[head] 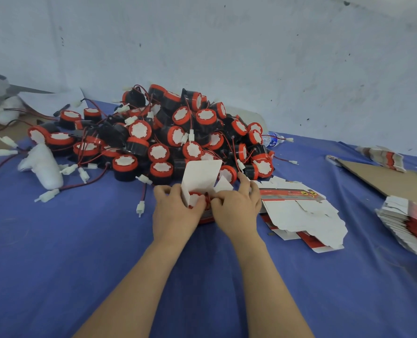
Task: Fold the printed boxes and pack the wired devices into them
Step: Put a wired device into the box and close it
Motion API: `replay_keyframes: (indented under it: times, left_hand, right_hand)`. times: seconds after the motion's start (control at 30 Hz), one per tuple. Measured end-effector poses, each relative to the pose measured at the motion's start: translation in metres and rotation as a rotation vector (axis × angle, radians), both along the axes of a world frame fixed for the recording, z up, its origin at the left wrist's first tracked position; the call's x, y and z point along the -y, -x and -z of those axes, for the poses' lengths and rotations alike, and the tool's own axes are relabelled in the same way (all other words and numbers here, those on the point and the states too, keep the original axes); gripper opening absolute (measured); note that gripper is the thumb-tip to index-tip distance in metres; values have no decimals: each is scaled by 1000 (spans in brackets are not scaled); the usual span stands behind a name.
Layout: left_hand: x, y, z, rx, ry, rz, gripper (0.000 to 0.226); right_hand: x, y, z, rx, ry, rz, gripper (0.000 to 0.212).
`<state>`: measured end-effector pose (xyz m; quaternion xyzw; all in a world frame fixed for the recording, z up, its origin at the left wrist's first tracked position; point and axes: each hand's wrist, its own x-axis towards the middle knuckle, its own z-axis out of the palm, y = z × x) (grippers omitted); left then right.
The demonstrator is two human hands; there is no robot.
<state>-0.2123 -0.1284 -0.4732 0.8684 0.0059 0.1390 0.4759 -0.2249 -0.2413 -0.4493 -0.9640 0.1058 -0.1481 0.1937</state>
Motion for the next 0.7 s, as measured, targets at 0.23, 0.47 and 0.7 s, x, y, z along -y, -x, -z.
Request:
replay_keyframes:
  times: [0.23,0.47,0.7]
  left_hand:
    - [0,-1,1,73,109,26,44]
    - [-1,-2,2,60,88,23,31]
    - [-1,-2,2,59,93,35,27]
  right_hand:
    - [0,-3,4,-5,-245,-117,42]
    - [2,-4,5,77,-188,-85,26]
    - [-2,-2,0,129,-252,-64,19]
